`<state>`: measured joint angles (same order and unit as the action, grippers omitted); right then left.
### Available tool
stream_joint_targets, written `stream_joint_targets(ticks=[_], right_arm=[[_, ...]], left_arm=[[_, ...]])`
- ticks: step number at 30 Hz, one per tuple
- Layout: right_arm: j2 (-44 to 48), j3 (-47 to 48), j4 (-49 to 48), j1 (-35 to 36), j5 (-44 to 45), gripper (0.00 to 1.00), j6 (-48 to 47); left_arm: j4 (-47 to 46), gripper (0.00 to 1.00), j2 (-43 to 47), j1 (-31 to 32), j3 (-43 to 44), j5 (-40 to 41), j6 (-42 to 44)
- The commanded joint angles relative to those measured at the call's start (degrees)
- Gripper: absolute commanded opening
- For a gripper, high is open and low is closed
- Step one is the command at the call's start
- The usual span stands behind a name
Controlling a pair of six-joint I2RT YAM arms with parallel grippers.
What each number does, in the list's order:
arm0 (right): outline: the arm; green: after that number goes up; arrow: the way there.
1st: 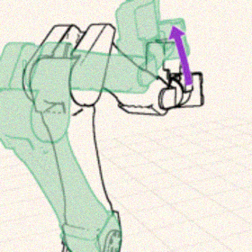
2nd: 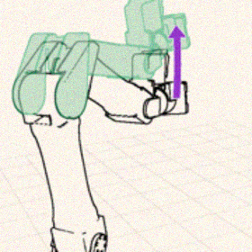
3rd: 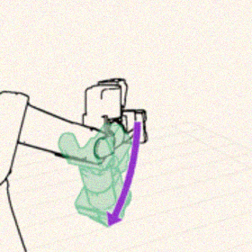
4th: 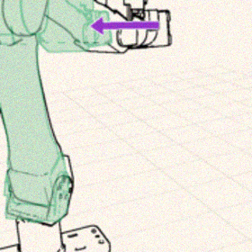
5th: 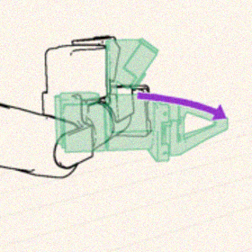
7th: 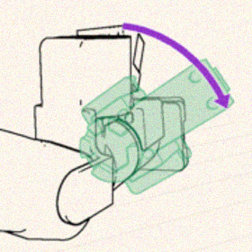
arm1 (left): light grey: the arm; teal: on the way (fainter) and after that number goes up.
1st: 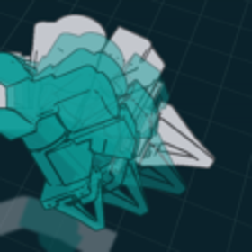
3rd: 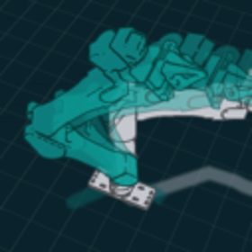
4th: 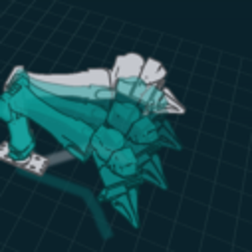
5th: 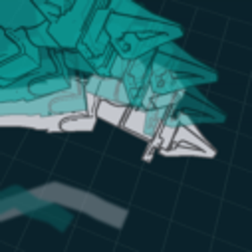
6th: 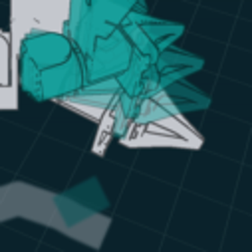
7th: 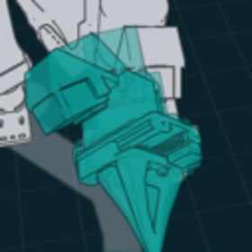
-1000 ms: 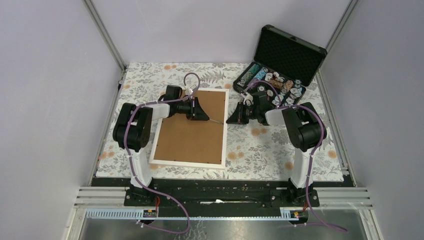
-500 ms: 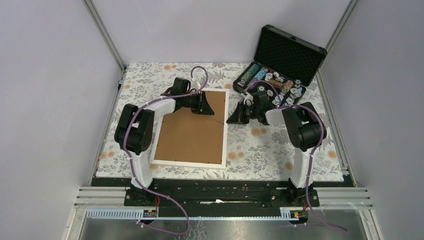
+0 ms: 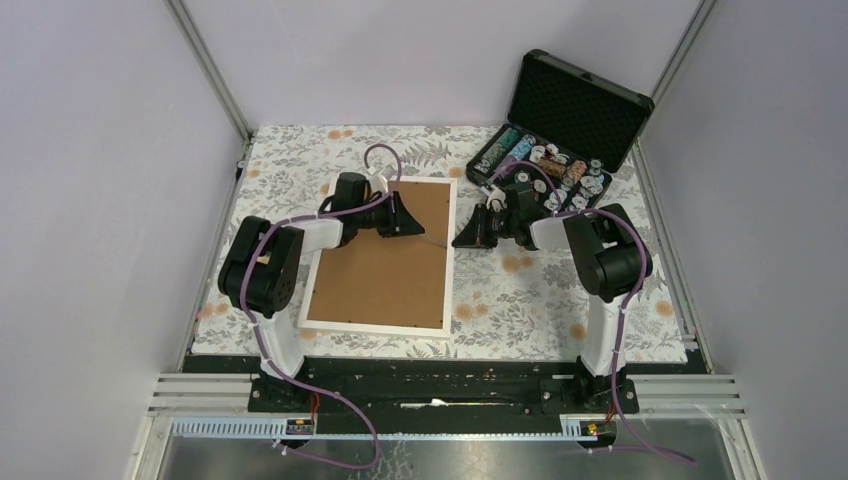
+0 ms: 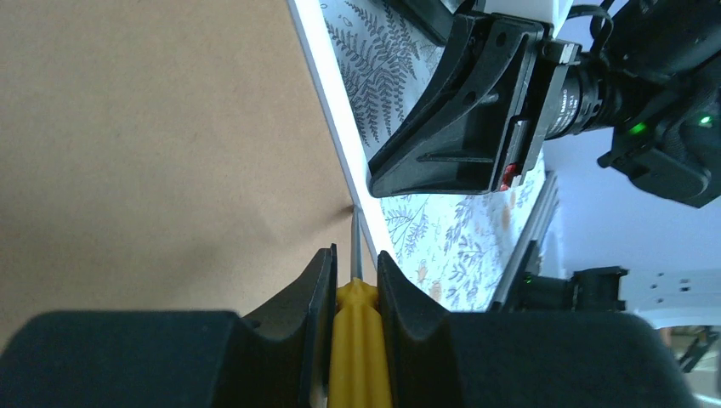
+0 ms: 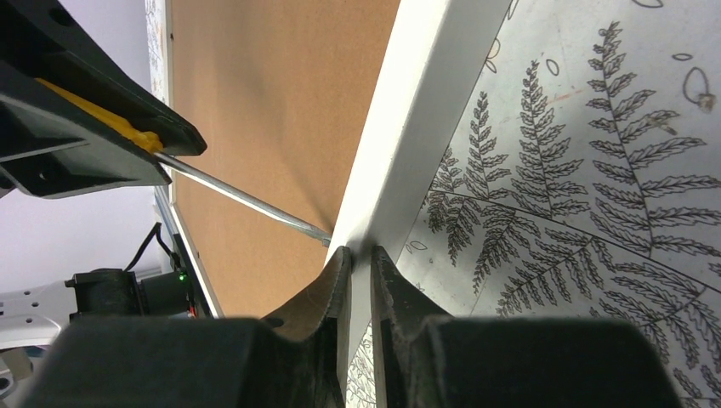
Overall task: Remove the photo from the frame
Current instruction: Release the photo frame item from the photo frame.
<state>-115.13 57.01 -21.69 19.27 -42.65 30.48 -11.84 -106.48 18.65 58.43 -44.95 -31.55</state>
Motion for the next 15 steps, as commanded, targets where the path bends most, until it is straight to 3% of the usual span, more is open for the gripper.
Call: stream_joint_targets(ticks=[1, 5, 10, 13, 15], right_arm=[[-3.8, 0.8, 0.1, 3.1, 4.4, 0.05, -1.4], [-3.9, 0.6, -0.4, 3.2, 4.1, 0.05, -0.9], [-3.8, 0.4, -0.7, 3.4, 4.2, 0.05, -0.6], [-3.9, 0.4, -0.8, 3.9, 4.4, 0.05, -0.6], [-4.1, 0.4, -0.8, 4.1, 4.4, 0.05, -0.3]], left_arm=[[-2.9, 0.00, 1.1, 1.4, -6.2, -11.3, -10.2], [-8.8, 0.00, 0.2, 1.6, -8.6, -10.4, -16.1], [-9.0, 0.00, 0.6, 2.3, -9.0, -9.5, -18.8], [3.2, 0.00, 4.0, 6.2, -6.7, -5.1, -14.0], [15.8, 0.00, 6.8, 10.8, -2.4, 7.2, -11.3]])
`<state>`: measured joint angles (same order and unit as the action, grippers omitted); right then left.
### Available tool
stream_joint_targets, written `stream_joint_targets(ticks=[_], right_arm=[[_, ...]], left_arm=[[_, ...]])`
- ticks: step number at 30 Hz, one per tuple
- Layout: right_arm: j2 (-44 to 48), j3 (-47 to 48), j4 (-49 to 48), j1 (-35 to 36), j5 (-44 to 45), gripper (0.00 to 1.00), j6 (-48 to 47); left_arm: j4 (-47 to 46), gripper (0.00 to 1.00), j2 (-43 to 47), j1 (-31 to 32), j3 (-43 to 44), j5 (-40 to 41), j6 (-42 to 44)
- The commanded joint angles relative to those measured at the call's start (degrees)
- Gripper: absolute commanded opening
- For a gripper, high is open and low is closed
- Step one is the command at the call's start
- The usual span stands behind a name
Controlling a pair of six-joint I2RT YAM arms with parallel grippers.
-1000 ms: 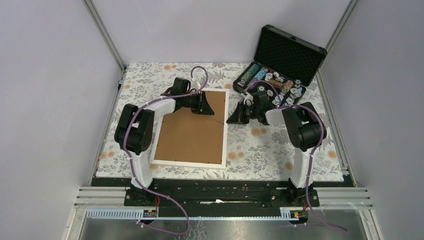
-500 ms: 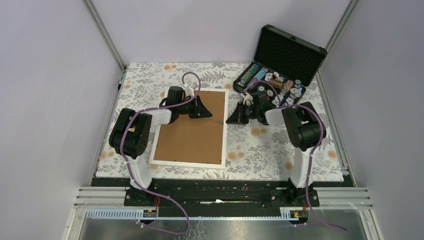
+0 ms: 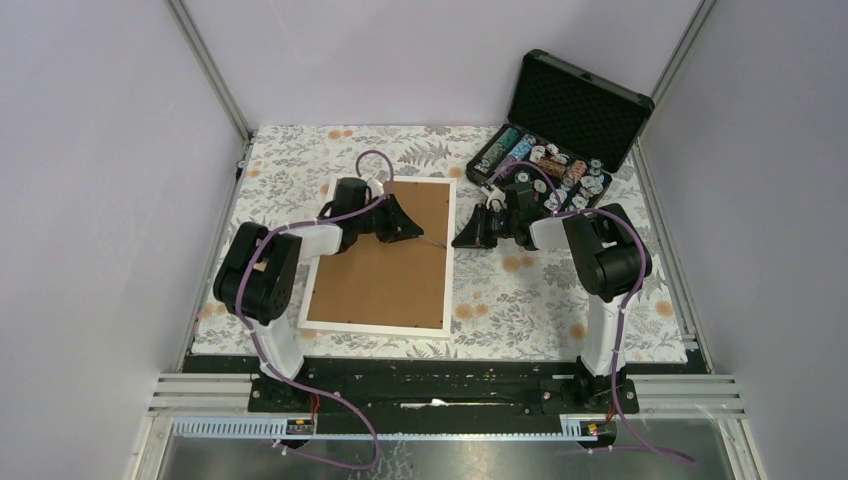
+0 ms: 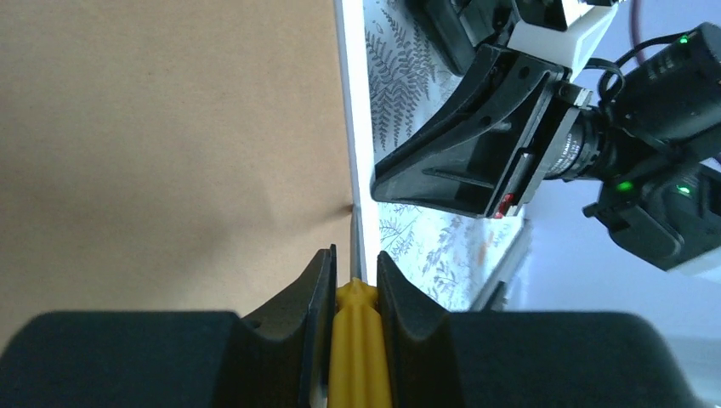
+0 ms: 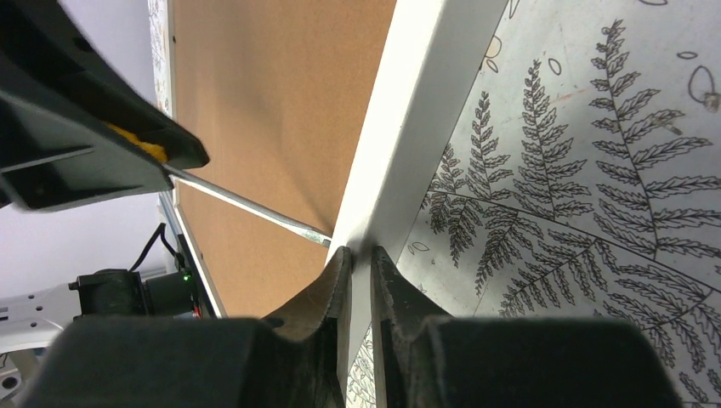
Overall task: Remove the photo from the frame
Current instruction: Release the photo frame item from the photo frame.
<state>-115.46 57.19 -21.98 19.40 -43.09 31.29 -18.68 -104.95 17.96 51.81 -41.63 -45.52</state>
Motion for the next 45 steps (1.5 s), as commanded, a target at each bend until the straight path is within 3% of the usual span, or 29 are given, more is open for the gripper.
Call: stream_joint_targets(ticks=[1, 4, 11, 21, 36, 42, 45], right_arm=[[-3.9, 0.2, -0.5, 4.0, 4.9, 0.05, -1.2], [-3.8, 0.2, -0.5, 4.0, 5.1, 0.04, -1.2], [-3.9, 0.2, -0.6, 4.0, 5.2, 0.03, -1.0], [-4.5, 0.2, -1.1, 4.6, 4.6, 0.03, -0.7], [-5.0, 0.3, -1.0, 4.7, 4.8, 0.02, -0.6], [-4.4, 0.5, -0.3, 4.8, 5.2, 0.03, -1.1], [-3.2, 1.0, 1.1, 4.7, 5.4, 0.04, -2.2]], left_arm=[[25.4, 0.00, 6.5, 13.3, 5.1, 8.5, 2.2], [25.9, 0.00, 8.6, 16.3, 4.8, 12.0, -3.8], [29.4, 0.00, 6.5, 22.2, 7.7, 16.3, -5.9], [35.2, 0.00, 0.4, 28.2, 19.0, 25.1, 0.7], [39.7, 0.00, -8.4, 35.1, 32.2, 29.8, -1.8], [42.3, 0.00, -8.5, 36.5, 34.7, 32.2, -2.7], [44.7, 0.00, -6.5, 35.8, 36.3, 35.5, 1.7]])
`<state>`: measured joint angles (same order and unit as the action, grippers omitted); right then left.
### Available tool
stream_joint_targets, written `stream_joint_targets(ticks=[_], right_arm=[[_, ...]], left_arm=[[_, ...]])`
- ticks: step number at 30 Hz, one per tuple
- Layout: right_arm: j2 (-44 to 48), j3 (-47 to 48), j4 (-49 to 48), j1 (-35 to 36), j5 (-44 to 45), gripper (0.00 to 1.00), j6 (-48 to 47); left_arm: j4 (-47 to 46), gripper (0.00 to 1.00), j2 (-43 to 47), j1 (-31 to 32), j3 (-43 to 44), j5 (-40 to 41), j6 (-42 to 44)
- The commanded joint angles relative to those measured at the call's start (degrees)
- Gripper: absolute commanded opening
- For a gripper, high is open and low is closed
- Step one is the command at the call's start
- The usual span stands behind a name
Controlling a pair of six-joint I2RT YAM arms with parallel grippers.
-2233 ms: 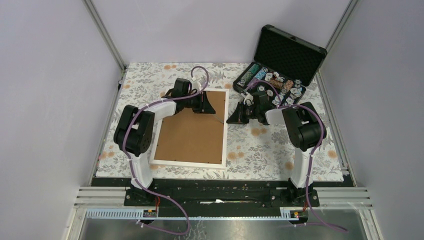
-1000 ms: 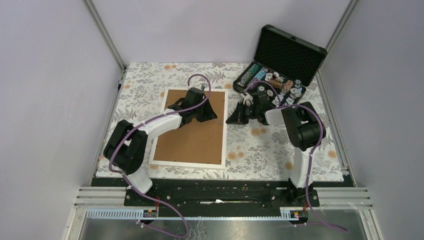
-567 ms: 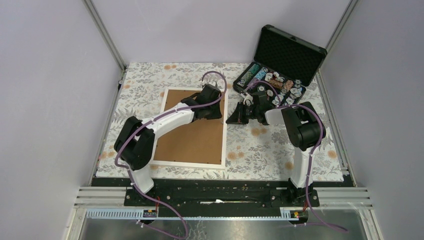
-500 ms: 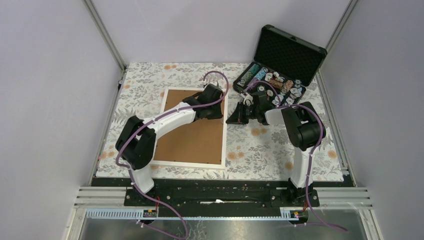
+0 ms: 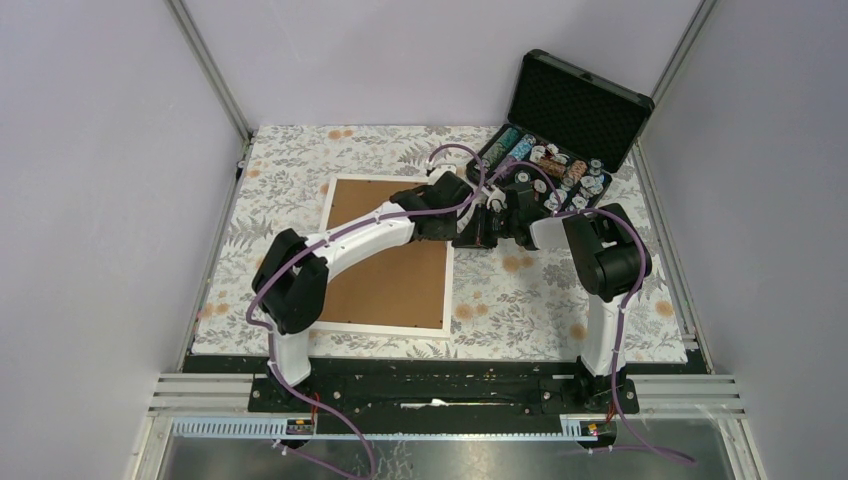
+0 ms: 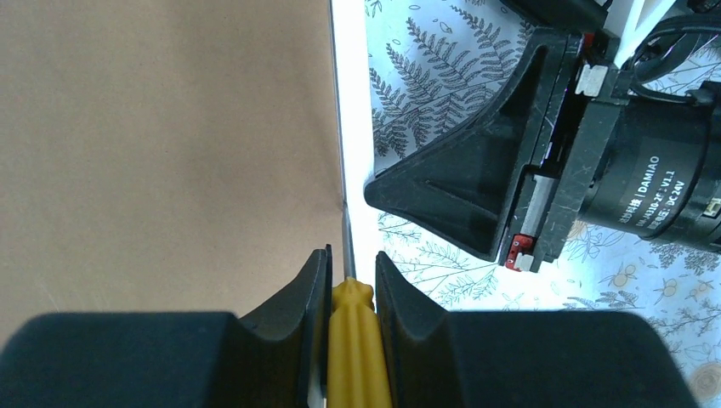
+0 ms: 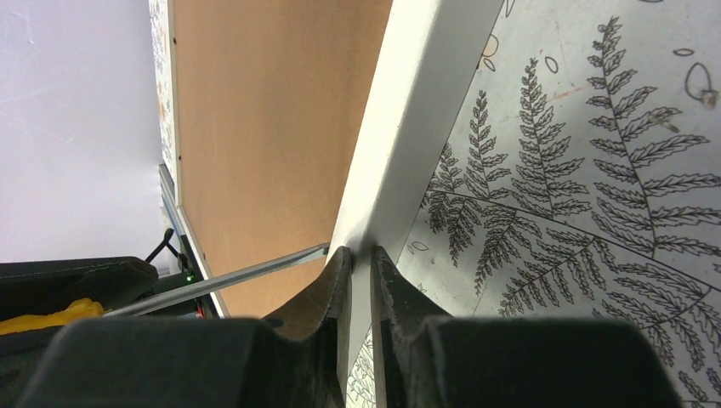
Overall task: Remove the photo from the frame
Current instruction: Release the photo frame item from the photo frame.
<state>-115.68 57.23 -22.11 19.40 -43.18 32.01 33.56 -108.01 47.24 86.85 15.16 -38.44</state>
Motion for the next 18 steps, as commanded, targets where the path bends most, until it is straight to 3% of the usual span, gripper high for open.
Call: stream_joint_targets(ticks=[1, 4, 9, 12, 18], right_arm=[[-2.4, 1.1, 1.8, 4.6, 5.5, 0.06, -3.5], [0.3, 1.2, 3.7, 4.0, 6.8, 0.14, -5.7], [4.6, 1.7, 6.0, 1.8, 8.7, 0.42, -8.1], [5.8, 3.7, 7.0, 0.7, 10.7, 0.54, -9.5], [2.2, 10.5, 7.8, 0.5, 12.3, 0.56, -9.3]], left_arm=[[-6.8, 0.00, -2.2, 5.6, 1.3, -20.1, -3.9], [-6.0, 0.00, 2.1, 0.2, 0.4, -23.9, 0.4], [-4.3, 0.00, 8.2, -10.1, 0.0, -35.8, 8.1], [-7.6, 0.00, 11.6, -15.1, -3.0, -39.3, 10.0], [-20.5, 0.00, 11.9, -23.1, -9.2, -45.8, 12.6]])
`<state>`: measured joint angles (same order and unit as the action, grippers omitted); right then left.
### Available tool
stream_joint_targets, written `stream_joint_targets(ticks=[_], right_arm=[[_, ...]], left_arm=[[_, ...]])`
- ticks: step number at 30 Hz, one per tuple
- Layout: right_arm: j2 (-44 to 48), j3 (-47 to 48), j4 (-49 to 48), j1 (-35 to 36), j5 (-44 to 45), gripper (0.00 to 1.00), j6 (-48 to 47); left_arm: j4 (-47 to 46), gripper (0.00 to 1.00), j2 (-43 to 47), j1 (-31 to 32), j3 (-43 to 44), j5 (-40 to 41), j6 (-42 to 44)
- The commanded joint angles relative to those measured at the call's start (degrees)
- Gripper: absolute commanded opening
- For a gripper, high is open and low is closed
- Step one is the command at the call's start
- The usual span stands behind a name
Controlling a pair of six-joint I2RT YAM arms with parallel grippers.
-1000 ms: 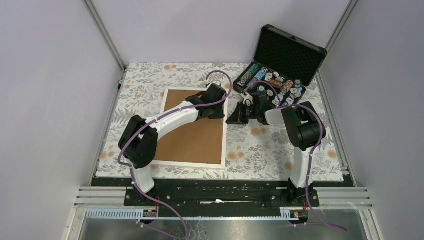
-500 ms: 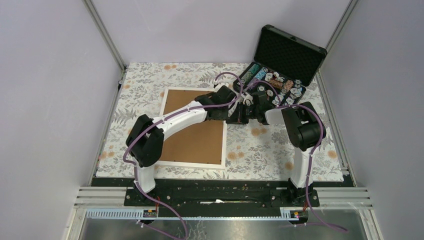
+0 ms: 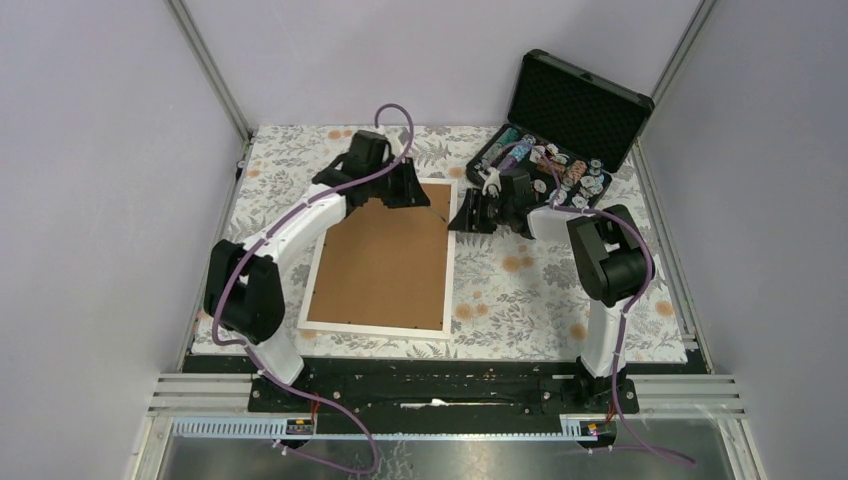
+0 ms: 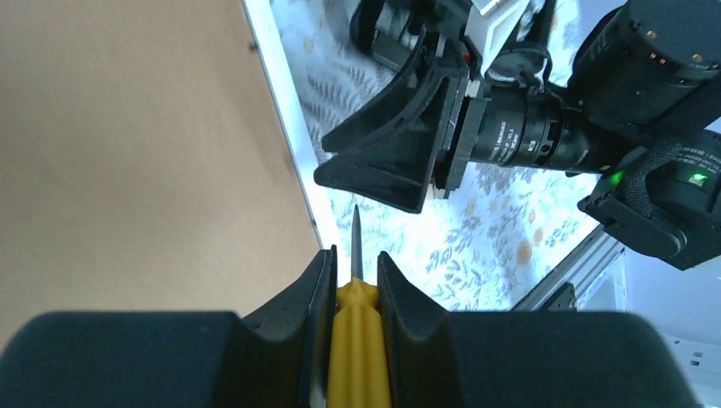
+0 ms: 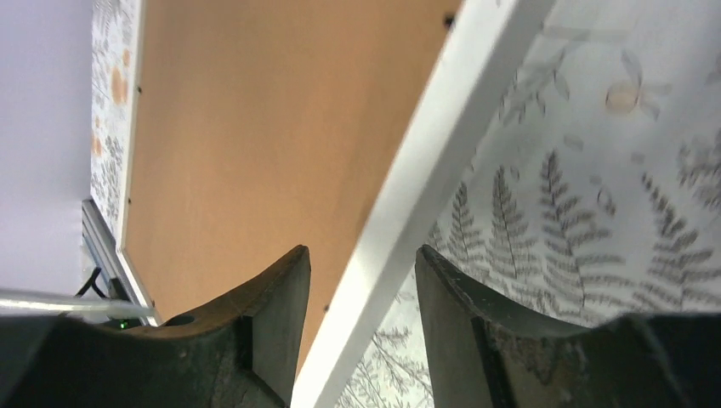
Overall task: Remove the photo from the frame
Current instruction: Release the photo frame item from the photo frame.
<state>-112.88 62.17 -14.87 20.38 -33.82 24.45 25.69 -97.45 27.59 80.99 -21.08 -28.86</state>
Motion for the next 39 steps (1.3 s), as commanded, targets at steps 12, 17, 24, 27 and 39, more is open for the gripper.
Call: stream_joint_targets(ticks=[12, 17, 24, 27, 39], right_arm=[[-6.4, 11.4, 1.7, -1.9, 3.5, 0.51, -0.7], [-9.2, 12.0, 1.6, -1.3, 4.3, 0.50, -1.4], [-11.2, 11.2, 0.6, 0.0, 4.3, 0.39, -2.0], [-11.6, 10.6, 0.5, 0.0, 4.7, 0.36, -2.3], [-12.7, 10.7, 0.5, 0.0, 3.9, 0.26, -1.9]], left_arm=[[-33.2, 0.00, -10.2, -12.4, -6.6, -18.3, -2.9], [-37.2, 0.00, -14.3, -12.9, -6.3, -18.9, -4.5], [-42.4, 0.00, -19.9, -14.1, -4.6, -20.8, -7.6], [-45.8, 0.00, -22.0, -14.4, -4.7, -22.7, -9.3], [-57.2, 0.00, -29.0, -16.0, -5.5, -24.0, -17.2]])
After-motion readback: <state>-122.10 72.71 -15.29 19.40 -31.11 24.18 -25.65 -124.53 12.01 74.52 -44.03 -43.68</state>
